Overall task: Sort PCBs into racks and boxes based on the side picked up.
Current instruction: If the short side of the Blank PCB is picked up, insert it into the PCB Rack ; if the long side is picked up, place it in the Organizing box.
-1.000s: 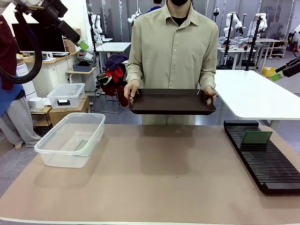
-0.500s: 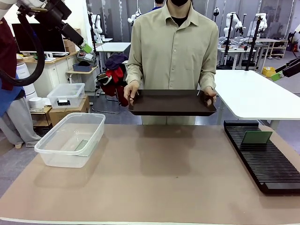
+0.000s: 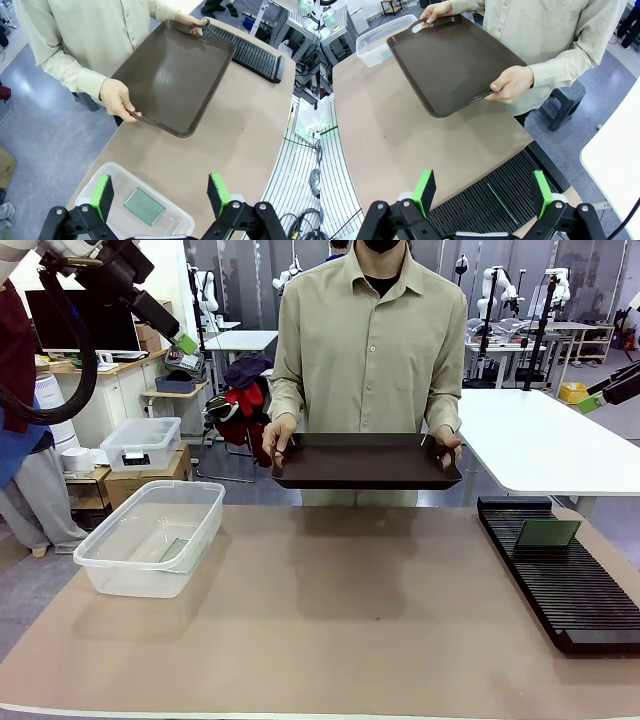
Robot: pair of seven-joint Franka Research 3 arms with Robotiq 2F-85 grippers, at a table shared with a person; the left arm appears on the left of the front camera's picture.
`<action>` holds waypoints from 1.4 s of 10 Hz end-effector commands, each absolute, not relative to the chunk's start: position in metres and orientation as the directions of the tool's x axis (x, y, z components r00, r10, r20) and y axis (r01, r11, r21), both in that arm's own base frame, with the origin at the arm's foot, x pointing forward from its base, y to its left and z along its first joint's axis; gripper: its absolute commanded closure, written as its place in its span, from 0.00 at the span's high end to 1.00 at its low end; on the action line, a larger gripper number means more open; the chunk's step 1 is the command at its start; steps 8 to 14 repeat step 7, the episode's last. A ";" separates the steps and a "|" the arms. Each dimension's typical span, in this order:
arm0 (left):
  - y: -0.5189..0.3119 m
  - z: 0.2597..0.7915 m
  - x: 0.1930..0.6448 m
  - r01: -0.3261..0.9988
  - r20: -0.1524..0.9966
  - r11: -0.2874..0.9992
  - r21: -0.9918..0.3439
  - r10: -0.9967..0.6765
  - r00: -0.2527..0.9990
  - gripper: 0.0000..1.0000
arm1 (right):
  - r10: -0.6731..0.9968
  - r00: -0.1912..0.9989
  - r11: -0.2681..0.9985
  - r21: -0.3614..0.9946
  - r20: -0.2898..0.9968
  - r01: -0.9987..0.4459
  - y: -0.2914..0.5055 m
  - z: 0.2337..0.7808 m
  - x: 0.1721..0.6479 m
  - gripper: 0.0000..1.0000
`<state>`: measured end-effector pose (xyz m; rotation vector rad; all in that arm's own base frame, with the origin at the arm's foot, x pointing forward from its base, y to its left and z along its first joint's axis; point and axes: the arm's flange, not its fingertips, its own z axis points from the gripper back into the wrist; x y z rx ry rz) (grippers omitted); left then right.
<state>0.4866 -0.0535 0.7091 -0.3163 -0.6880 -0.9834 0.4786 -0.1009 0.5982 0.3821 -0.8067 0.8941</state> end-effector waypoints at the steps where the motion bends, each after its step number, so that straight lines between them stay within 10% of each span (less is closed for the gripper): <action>1: -0.053 0.709 0.487 0.844 0.665 0.535 0.048 -0.647 0.372 1.00 | 0.542 0.369 0.588 -0.026 0.755 -0.808 -0.099 0.597 0.480 1.00; 14: -0.053 0.709 0.487 0.844 0.665 0.535 0.048 -0.647 0.372 1.00 | 0.542 0.369 0.588 -0.026 0.755 -0.808 -0.099 0.597 0.480 1.00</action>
